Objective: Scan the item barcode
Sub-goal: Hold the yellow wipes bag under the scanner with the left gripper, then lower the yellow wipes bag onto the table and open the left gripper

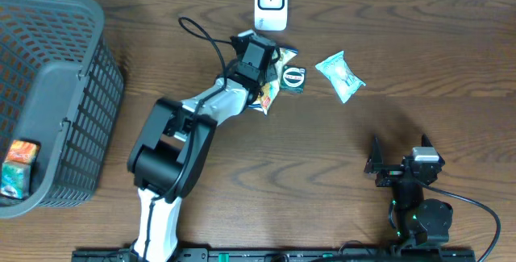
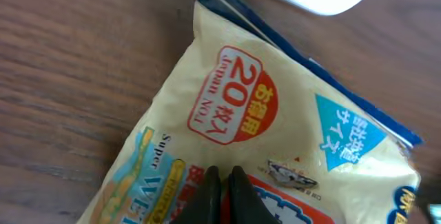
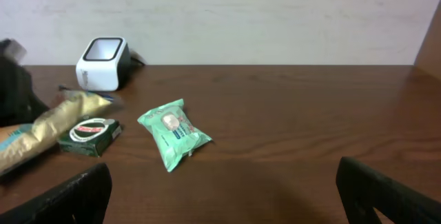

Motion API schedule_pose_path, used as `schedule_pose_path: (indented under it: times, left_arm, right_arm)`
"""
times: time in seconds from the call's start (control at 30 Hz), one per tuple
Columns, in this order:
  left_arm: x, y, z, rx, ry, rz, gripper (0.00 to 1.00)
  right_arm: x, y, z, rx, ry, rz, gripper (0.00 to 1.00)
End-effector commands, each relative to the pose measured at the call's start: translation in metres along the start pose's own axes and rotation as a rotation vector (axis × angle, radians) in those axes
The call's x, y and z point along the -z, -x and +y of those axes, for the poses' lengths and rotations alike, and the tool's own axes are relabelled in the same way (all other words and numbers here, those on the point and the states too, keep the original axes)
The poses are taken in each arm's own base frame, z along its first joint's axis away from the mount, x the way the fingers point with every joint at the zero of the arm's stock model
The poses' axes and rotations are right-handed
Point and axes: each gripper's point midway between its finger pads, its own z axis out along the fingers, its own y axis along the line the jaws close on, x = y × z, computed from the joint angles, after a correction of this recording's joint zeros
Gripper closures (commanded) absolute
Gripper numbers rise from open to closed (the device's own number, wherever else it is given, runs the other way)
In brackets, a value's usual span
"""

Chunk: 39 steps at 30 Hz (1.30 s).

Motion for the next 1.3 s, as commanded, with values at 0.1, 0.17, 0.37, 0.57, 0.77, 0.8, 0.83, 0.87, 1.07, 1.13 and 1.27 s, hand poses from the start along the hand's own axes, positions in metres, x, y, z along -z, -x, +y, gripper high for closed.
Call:
schedule_pose_path:
  times: [0.1,0.17,0.37,0.57,0.77,0.8,0.83,0.87,1.07,1.13,1.27]
  left_arm:
    - [0.006,0.0,-0.004,0.002,-0.02,0.025,0.92]
    - [0.023,0.018,-0.014,0.005,-0.051,-0.013,0.92]
    - [0.094,0.063,-0.041,-0.026,-0.126,-0.102,0.93]
    - [0.119,0.044,-0.021,-0.045,-0.041,0.004,0.92]
    - [0.105,-0.008,0.005,-0.052,0.085,0.17,0.92]
    - [0.102,-0.015,0.007,-0.057,0.096,0.188,0.92]
    - [0.097,-0.022,0.008,-0.066,0.105,0.204,0.92]
    - [0.092,-0.029,0.009,-0.074,0.114,0.219,0.92]
    - [0.062,-0.07,0.021,-0.114,0.172,0.305,0.92]
    - [0.058,-0.081,0.025,-0.119,0.182,0.342,0.92]
    - [0.062,-0.088,0.014,-0.103,0.12,0.393,0.92]
  right_arm:
    - [0.0,-0.001,-0.002,-0.011,-0.006,0.004,0.01]
    - [0.0,-0.001,-0.002,-0.011,-0.006,0.004,0.01]
    - [0.0,-0.001,-0.002,-0.011,-0.006,0.004,0.01]
    - [0.0,-0.001,-0.002,-0.011,-0.006,0.004,0.01]
    - [0.0,-0.001,-0.002,-0.011,-0.006,0.004,0.01]
    - [0.0,-0.001,-0.002,-0.011,-0.006,0.004,0.01]
    - [0.0,-0.001,-0.002,-0.011,-0.006,0.004,0.01]
    - [0.0,-0.001,-0.002,-0.011,-0.006,0.004,0.01]
    - [0.0,-0.001,-0.002,-0.011,-0.006,0.004,0.01]
    - [0.0,-0.001,-0.002,-0.011,-0.006,0.004,0.01]
    - [0.0,-0.001,-0.002,-0.011,-0.006,0.004,0.01]
